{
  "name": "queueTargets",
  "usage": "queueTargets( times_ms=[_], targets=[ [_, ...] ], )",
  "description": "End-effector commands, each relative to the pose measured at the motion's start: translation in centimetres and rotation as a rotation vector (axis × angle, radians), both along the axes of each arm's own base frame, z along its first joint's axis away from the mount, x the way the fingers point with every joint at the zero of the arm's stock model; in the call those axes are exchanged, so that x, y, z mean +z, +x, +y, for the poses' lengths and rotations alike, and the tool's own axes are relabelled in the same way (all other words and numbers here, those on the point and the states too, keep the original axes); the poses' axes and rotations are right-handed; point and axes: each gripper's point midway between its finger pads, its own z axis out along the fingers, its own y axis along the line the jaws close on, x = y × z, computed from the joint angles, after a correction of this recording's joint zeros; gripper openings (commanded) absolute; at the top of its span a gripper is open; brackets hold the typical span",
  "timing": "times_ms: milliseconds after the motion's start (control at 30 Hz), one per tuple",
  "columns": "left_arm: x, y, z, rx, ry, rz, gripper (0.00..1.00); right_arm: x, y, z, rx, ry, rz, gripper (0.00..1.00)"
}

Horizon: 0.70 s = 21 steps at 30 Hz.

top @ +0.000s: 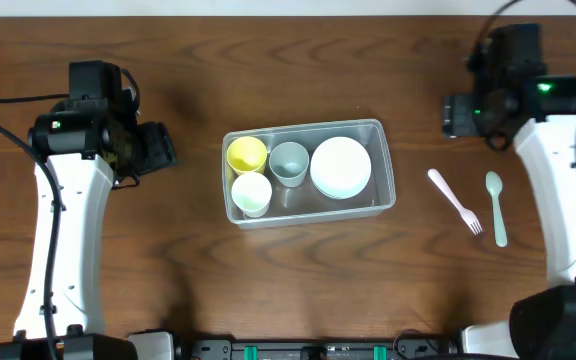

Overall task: Pack container
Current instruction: 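Stack the white bowl onto the grey bowl in the container, then grasp the yellow bowl with the right gripper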

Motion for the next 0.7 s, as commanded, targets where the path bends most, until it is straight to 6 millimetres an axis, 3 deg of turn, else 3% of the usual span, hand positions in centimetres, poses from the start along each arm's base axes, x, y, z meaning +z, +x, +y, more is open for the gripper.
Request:
queueTargets(
  times_ms=[0, 233, 367, 667],
  targets=[
    [-0.2, -0.2, 0.0, 0.010, -0.013, 0.009, 0.72, -1.5, -0.5, -4.0, -0.210, 0.041, 0.028, 0.78],
    [-0.2, -0.4, 0.0, 0.011, -0.014, 0.018, 0.72, -4.3, 0.1, -12.4, -0.404, 0.032, 0.027, 0.80],
    [-0.3, -0.5, -0.1, 0.011, -0.014, 0.022, 0.72, -6.9, -0.2, -16.2, -0.479, 0.035, 0.059, 0.80],
    [-0.3, -0.5, -0.1, 0.011, -0.014, 0.022, 0.72, -14.6, -1.6, -19.9, -0.571, 0.091, 0.201, 0.80]
  ],
)
